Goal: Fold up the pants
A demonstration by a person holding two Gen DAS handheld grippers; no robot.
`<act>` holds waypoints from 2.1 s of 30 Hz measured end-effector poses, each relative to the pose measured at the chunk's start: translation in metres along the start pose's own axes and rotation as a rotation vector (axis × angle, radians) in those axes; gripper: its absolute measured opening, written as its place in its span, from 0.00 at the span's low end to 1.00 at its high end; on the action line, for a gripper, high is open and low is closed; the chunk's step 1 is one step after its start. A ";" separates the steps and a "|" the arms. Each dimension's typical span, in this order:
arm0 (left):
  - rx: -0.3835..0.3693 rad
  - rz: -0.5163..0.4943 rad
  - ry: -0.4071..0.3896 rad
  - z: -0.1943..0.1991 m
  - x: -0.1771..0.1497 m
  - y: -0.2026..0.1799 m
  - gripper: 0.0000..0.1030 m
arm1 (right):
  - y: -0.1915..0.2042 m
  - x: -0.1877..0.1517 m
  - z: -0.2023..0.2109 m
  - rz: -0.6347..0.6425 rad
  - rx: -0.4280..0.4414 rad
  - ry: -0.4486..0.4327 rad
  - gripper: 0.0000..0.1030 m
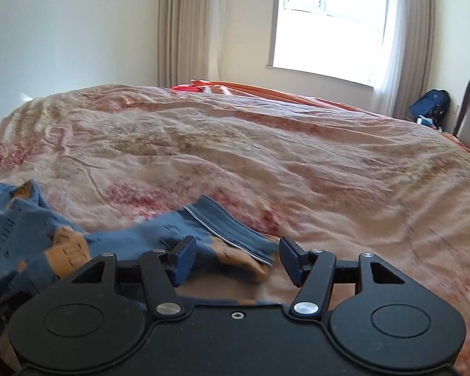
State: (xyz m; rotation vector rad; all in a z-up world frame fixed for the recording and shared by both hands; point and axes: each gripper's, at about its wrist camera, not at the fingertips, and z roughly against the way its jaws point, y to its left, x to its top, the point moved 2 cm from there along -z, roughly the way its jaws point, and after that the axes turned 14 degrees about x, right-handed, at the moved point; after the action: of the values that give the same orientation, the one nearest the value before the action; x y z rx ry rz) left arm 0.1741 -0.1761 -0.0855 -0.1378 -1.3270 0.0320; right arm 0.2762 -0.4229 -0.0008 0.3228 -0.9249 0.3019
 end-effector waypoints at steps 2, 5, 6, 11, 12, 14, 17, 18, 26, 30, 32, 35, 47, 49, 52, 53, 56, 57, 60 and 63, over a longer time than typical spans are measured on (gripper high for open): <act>-0.004 0.010 0.020 -0.002 -0.001 0.001 0.15 | 0.016 0.017 -0.025 0.004 0.048 0.029 0.61; -0.015 0.030 0.030 -0.004 -0.001 0.005 0.07 | 0.033 0.032 -0.062 0.010 0.073 0.094 0.65; -0.021 0.034 0.031 -0.004 -0.001 0.005 0.05 | 0.036 0.036 -0.074 0.000 0.079 0.115 0.65; -0.047 0.043 0.034 -0.004 0.000 0.006 0.01 | 0.042 0.040 -0.130 0.001 -0.034 0.286 0.62; -0.050 0.047 0.034 -0.004 0.000 0.007 0.01 | 0.041 0.037 -0.136 0.002 -0.046 0.310 0.58; -0.056 0.056 0.038 -0.005 0.000 0.009 0.01 | 0.039 0.035 -0.140 0.000 -0.050 0.318 0.42; -0.059 0.068 0.033 -0.005 0.001 0.011 0.00 | 0.034 0.036 -0.135 -0.018 -0.042 0.319 0.06; -0.053 0.071 0.021 -0.004 0.002 0.012 0.00 | 0.031 0.036 -0.131 -0.030 -0.039 0.308 0.03; -0.045 0.051 -0.028 0.002 0.004 0.010 0.00 | 0.024 0.048 -0.045 -0.058 -0.058 0.037 0.02; -0.044 0.025 -0.052 0.005 0.004 0.007 0.00 | 0.019 0.031 0.026 -0.103 -0.078 -0.132 0.01; -0.046 0.017 -0.071 0.009 0.004 0.006 0.00 | 0.016 0.012 0.060 -0.151 -0.081 -0.213 0.01; -0.063 0.007 -0.082 0.014 0.005 0.006 0.00 | 0.007 -0.032 0.098 -0.251 -0.079 -0.288 0.01; -0.045 -0.039 -0.062 0.014 0.001 -0.001 0.00 | -0.014 -0.149 0.100 -0.566 0.005 -0.308 0.26; -0.040 -0.043 -0.059 0.013 0.000 -0.001 0.00 | -0.019 -0.151 0.101 -0.601 0.032 -0.339 0.41; -0.036 -0.047 -0.059 0.013 0.000 -0.002 0.00 | -0.027 -0.147 0.099 -0.634 0.031 -0.358 0.49; -0.036 -0.048 -0.059 0.013 0.000 -0.002 0.00 | -0.030 -0.146 0.098 -0.645 0.021 -0.360 0.48; -0.043 -0.053 -0.066 0.016 0.000 -0.003 0.00 | -0.036 -0.137 0.093 -0.647 -0.050 -0.345 0.10; -0.051 -0.053 -0.071 0.017 0.000 -0.003 0.00 | -0.038 -0.134 0.092 -0.633 -0.067 -0.349 0.09; -0.083 -0.065 -0.096 0.021 -0.001 -0.005 0.00 | -0.038 -0.128 0.103 -0.595 -0.106 -0.405 0.07; -0.107 -0.097 -0.105 0.023 -0.003 -0.010 0.01 | -0.037 -0.129 0.112 -0.557 -0.144 -0.417 0.07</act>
State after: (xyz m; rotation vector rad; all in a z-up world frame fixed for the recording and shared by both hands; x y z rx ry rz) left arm 0.1502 -0.1848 -0.0814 -0.1638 -1.4396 -0.1157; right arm 0.1353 -0.5159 -0.0486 0.5048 -1.2136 -0.3571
